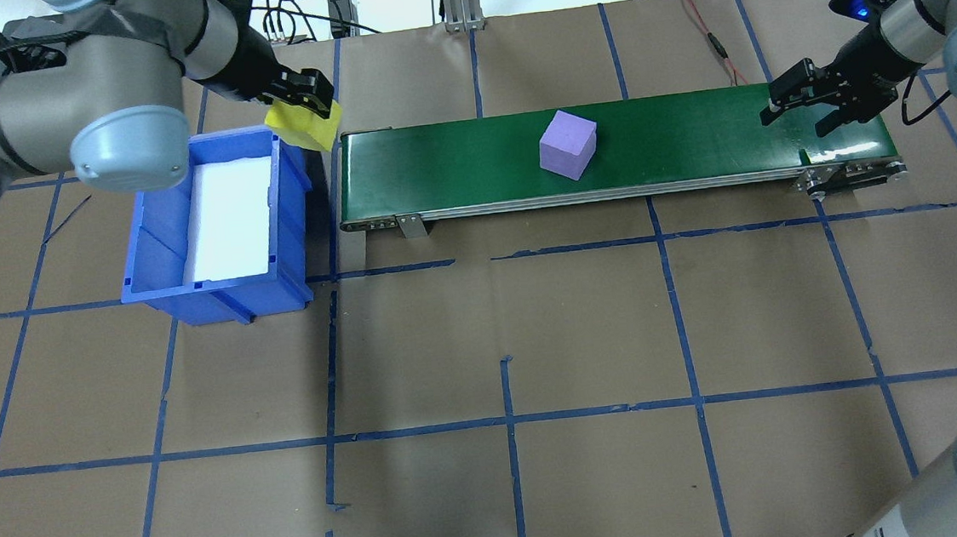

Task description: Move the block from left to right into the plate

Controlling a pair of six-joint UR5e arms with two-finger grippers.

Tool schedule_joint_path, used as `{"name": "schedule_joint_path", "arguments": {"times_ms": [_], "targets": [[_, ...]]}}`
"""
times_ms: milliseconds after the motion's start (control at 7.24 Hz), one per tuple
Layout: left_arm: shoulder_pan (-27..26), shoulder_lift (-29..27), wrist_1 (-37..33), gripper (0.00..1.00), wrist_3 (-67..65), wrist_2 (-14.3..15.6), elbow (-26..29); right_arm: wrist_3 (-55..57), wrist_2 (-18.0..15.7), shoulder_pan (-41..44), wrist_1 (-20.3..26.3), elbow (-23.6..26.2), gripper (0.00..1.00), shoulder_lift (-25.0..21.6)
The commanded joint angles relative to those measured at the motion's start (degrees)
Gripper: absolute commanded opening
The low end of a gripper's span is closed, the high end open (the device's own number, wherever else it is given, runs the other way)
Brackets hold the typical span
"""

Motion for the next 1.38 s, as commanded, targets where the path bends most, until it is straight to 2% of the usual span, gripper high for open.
{"name": "schedule_joint_path", "arguments": {"times_ms": [0,138,276,552,690,829,1105,1243], "targets": [[-3.43,-7.37,5.68,0.38,-0.86,-0.06,-0.81,0.25,0.35,-0.06,-0.03,2.85,1.0,-1.79],[-3.7,-8.53,5.96,0.8,-1.03,0.03,-0.9,0.34,0.44,-0.06,-0.03,2.85,1.0,-1.79],[-3.7,-7.5,5.96,1.0,-4.43,-0.06,-0.46,0.34,0.44,-0.06,-0.03,2.94,1.0,-1.79],[-3.7,-5.83,5.27,1.0,-5.17,0.64,-0.11,0.34,0.44,-0.06,-0.03,2.94,1.0,-1.79],[-3.62,-3.9,3.17,1.0,-5.17,2.21,-0.54,0.42,0.52,-0.06,-0.03,2.94,1.0,-1.79],[-2.92,0.55,-5.29,1.0,-4.99,7.45,0.41,0.51,0.52,-0.06,-0.03,2.94,1.0,-1.79],[0.15,14.16,-26.27,1.0,-5.08,8.29,0.42,0.6,0.44,-0.06,-0.03,2.94,1.0,-1.79],[1.47,18.83,-33.95,1.0,-5.25,8.55,0.33,0.6,0.52,-0.06,-0.03,2.85,1.0,-1.79]]}}
